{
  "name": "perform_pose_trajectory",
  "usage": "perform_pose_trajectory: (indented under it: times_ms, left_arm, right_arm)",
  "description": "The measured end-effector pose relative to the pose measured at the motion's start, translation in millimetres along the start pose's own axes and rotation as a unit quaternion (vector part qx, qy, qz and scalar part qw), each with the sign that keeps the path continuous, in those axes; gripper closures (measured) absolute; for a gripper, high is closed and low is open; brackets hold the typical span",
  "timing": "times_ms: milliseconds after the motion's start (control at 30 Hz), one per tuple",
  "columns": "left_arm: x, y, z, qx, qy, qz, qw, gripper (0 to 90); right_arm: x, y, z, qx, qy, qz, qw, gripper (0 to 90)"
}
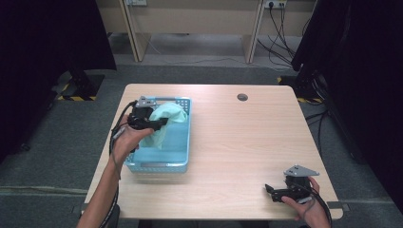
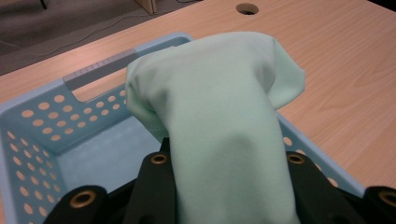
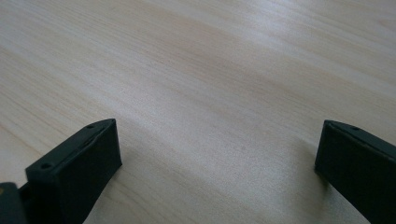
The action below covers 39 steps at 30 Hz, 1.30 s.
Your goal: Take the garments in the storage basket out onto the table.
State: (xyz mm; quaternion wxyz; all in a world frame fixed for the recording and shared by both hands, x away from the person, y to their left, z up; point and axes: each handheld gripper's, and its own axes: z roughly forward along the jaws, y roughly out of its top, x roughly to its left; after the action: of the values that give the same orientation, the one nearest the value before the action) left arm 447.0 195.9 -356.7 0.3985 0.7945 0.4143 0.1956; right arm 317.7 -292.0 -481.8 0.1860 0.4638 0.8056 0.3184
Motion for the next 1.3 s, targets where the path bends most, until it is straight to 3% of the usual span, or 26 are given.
perform_pose_trajectory:
  times_ms: [367,733,967,1300]
  left_arm:
    - [-12.8,19.7,2.0,-0.004,-0.008,0.021,0.9997,69.2]
    - [-24.2,33.4,6.8,-0.006,-0.028,0.029,0.9992,69.1]
    - [-33.6,43.3,8.7,-0.010,-0.047,0.037,0.9982,69.1]
    - [-48.9,56.8,12.6,-0.010,-0.054,0.056,0.9969,69.0]
  right_arm:
    - [0.1,0.0,-0.1,0.001,0.000,0.001,1.0000,0.4]
    - [0.1,0.0,-0.1,0.001,0.000,0.001,1.0000,0.4]
    - [0.1,0.0,-0.1,0.001,0.000,0.001,1.0000,0.4]
    - [0.2,0.0,-0.1,0.001,0.000,0.001,1.0000,0.4]
